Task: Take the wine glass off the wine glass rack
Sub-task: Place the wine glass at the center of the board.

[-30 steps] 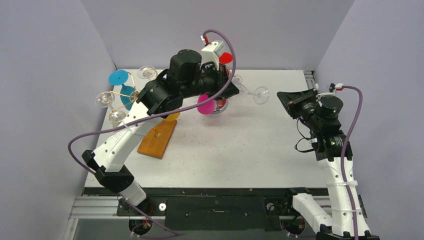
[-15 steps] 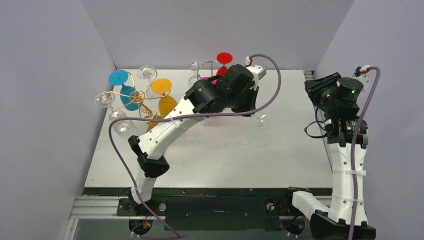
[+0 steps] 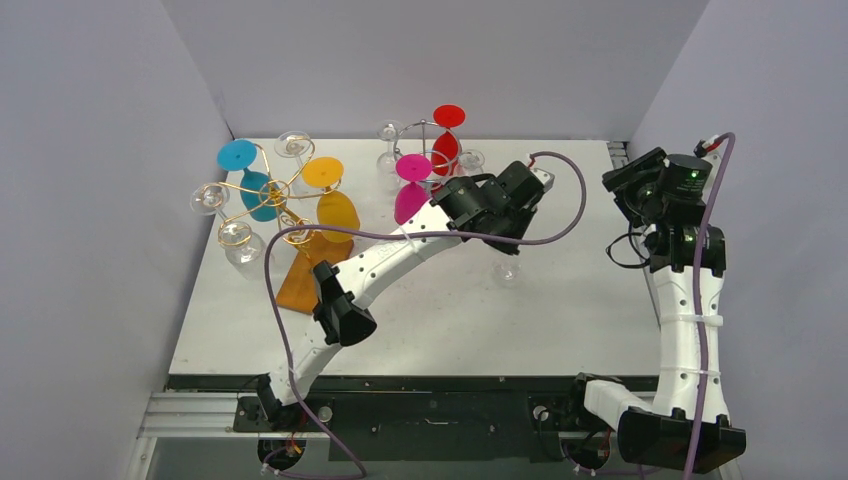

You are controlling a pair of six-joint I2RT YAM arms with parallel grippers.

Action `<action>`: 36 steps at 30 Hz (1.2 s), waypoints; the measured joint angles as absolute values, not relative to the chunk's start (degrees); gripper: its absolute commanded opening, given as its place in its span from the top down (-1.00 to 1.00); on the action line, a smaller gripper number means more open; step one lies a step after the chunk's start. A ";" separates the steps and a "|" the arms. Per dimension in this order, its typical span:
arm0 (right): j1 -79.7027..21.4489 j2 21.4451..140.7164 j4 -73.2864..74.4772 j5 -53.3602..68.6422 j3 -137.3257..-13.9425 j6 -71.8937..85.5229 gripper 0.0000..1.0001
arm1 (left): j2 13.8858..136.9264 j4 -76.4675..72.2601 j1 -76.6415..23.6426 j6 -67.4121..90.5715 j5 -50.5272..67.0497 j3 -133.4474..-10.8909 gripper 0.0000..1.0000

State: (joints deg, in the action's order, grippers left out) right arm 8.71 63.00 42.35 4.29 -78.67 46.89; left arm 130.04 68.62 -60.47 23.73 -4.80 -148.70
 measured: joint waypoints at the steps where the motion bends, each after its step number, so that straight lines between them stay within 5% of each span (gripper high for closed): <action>1: 8.71 62.81 42.41 4.29 -78.22 46.83 -0.03 | 130.56 68.64 -60.47 23.62 -4.89 -148.88 1.00; 17: 8.71 61.25 42.89 4.93 -74.96 46.48 -0.07 | 134.28 68.58 -60.27 22.74 -6.92 -149.21 1.00; 36: 8.71 61.25 42.92 4.93 -74.94 46.17 -0.11 | 134.30 67.53 -59.51 21.69 -7.73 -149.60 0.10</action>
State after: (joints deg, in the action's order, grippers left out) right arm 8.71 61.25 42.92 4.93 -74.94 46.17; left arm 134.30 67.53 -59.51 21.69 -7.73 -149.60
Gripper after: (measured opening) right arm 0.555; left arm 0.404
